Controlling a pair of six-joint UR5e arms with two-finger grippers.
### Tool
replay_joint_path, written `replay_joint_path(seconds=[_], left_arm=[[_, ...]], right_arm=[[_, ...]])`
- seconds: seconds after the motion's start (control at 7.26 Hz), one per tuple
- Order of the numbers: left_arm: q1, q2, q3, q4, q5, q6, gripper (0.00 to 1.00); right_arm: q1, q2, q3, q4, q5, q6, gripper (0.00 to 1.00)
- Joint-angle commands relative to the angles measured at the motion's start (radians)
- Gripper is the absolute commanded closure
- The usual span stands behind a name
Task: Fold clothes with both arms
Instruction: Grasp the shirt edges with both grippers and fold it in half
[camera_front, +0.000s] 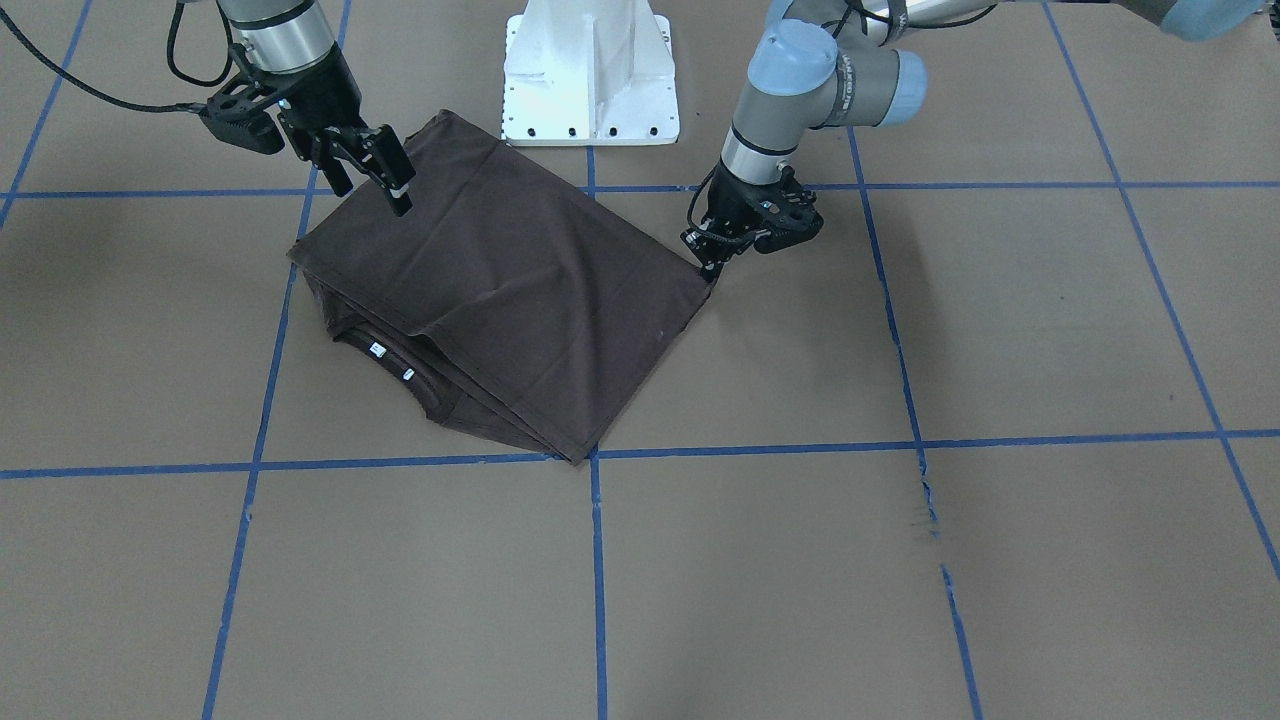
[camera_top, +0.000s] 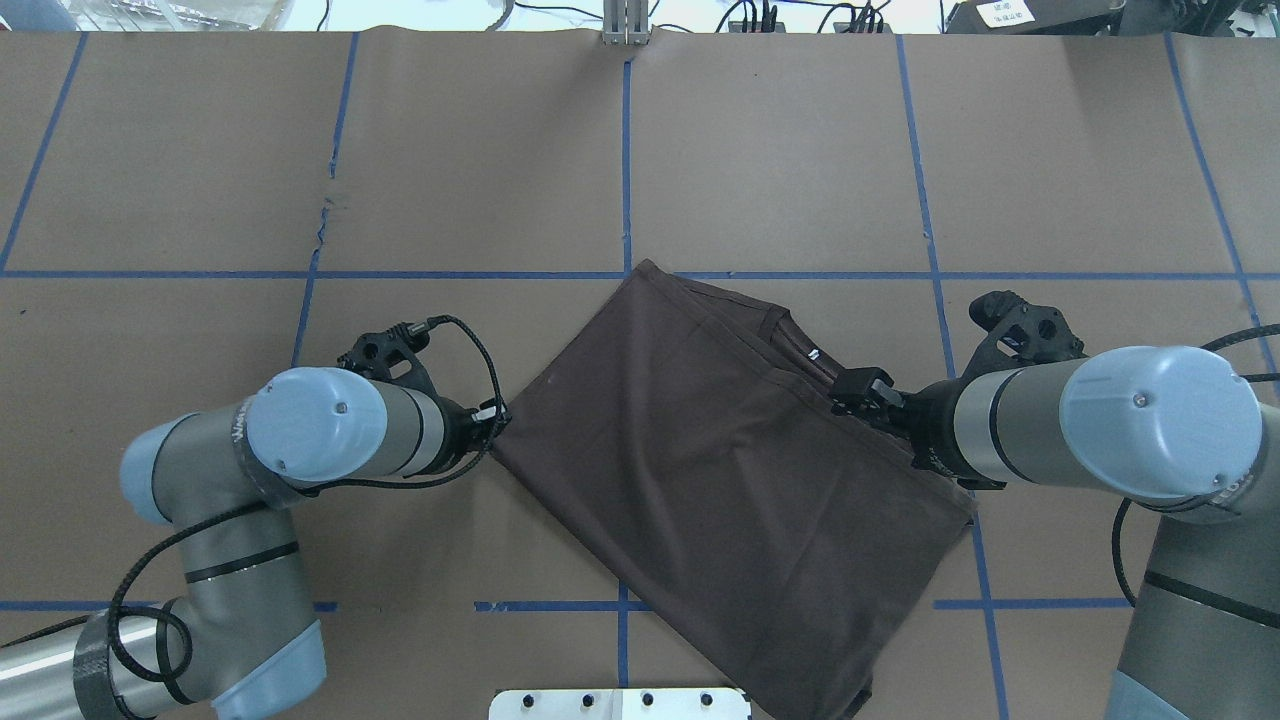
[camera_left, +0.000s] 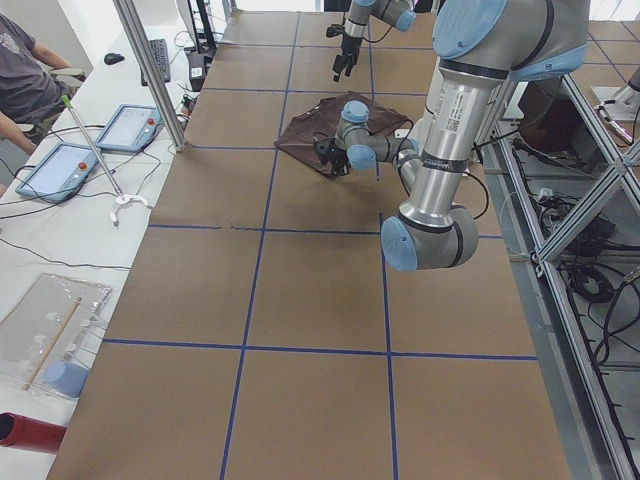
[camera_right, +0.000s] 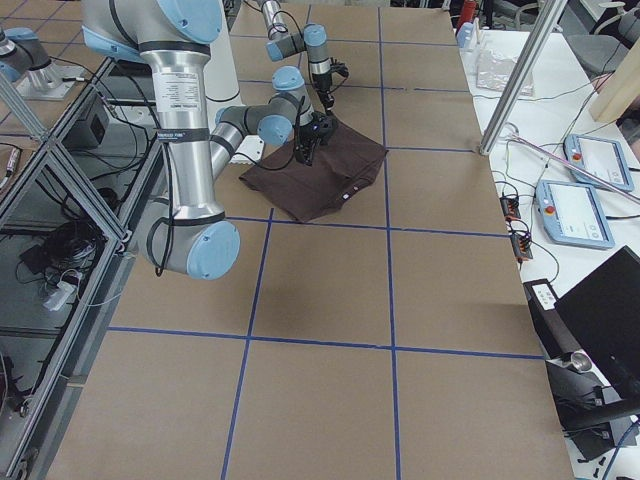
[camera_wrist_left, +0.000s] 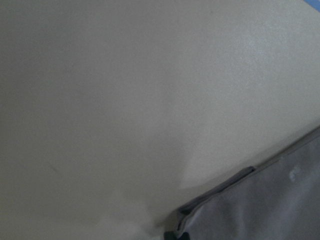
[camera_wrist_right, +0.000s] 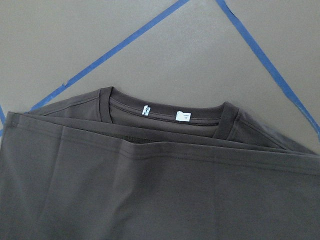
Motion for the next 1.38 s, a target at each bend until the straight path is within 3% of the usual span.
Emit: replay_joint_path(seconds=[0.0, 0.14, 0.28, 0.55, 0.69, 0.83, 0.96, 1.1, 1.24], left_arm=[[-0.100, -0.006, -0.006, 0.077, 0.030, 0.226, 1.00], [-0.171, -0.062, 0.081, 0.065, 0.049, 0.277, 1.00], [-0.253, -0.161, 0.251, -0.008, 0.049, 0.300, 1.00], [-0.354, -0.380, 0.670, -0.302, 0.044, 0.299, 1.00], [-0.377, -0.454, 0.789, -0.353, 0.040, 0.299, 1.00], [-0.384, -0.458, 0.805, -0.374, 0.040, 0.300, 1.00], [-0.385, -0.457, 0.784, -0.374, 0.037, 0.302, 0.62], [-0.387, -0.435, 0.675, -0.356, -0.009, 0.297, 0.53], [-0.388, -0.343, 0.549, -0.337, -0.126, 0.290, 0.50]], right_arm=[[-0.004, 0.006, -0.004, -0.002, -0.002, 0.000, 0.00], [-0.006, 0.017, -0.005, 0.000, -0.002, 0.000, 0.00], [-0.006, 0.049, -0.027, 0.000, -0.002, 0.000, 0.00], [-0.006, 0.081, -0.056, 0.002, -0.004, 0.002, 0.00], [-0.006, 0.113, -0.067, 0.002, -0.005, 0.002, 0.00], [-0.010, 0.147, -0.097, 0.005, -0.026, 0.008, 0.00], [-0.022, 0.199, -0.144, 0.002, -0.049, 0.011, 0.00], [-0.042, 0.248, -0.193, -0.003, -0.065, 0.015, 0.00], [-0.070, 0.282, -0.243, -0.003, -0.083, 0.035, 0.00]])
